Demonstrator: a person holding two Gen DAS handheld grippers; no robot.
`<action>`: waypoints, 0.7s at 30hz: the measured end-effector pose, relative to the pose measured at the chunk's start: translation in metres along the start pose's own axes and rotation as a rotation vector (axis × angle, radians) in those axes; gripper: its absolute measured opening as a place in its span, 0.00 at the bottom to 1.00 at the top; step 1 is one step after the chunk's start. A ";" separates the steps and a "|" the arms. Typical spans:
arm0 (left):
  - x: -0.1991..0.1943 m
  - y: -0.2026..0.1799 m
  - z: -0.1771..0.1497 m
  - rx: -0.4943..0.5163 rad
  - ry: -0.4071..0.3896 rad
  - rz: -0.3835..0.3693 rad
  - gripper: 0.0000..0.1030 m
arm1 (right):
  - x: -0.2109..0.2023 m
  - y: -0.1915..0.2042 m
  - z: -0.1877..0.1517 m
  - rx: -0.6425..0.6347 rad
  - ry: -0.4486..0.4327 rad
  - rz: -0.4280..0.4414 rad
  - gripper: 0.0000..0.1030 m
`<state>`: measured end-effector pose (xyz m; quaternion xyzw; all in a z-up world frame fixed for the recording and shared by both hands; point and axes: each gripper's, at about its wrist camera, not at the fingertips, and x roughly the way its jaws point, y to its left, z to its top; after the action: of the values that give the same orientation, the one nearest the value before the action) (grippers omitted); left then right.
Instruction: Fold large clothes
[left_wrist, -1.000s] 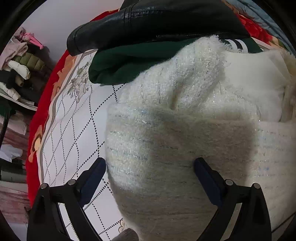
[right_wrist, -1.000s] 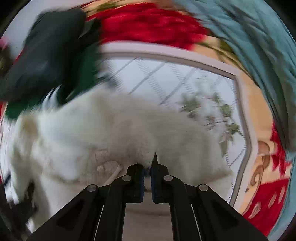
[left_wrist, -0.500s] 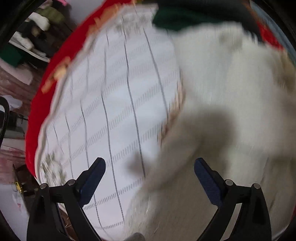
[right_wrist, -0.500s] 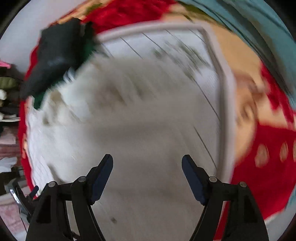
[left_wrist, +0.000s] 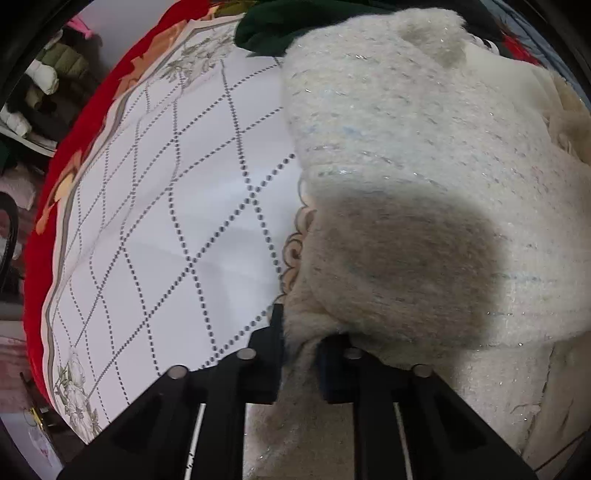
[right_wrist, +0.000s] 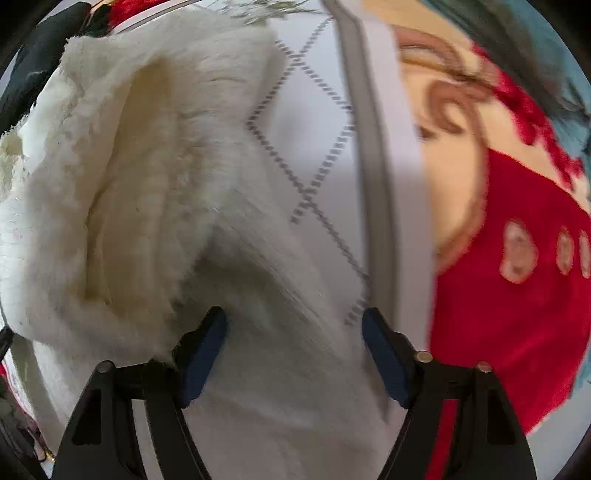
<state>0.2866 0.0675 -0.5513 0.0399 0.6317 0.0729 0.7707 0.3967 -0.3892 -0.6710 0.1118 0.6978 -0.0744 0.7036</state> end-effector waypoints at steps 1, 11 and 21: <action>0.000 0.008 0.000 -0.021 -0.001 -0.013 0.10 | 0.002 0.002 0.002 0.007 0.009 0.023 0.23; -0.019 0.069 -0.031 -0.048 0.013 0.076 0.08 | -0.024 0.042 -0.032 0.067 0.127 0.277 0.09; -0.001 0.082 -0.051 -0.062 0.102 0.103 0.21 | 0.008 0.035 -0.013 0.080 0.146 0.217 0.20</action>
<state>0.2312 0.1464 -0.5477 0.0447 0.6647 0.1336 0.7337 0.3935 -0.3513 -0.6774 0.2198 0.7275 -0.0173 0.6497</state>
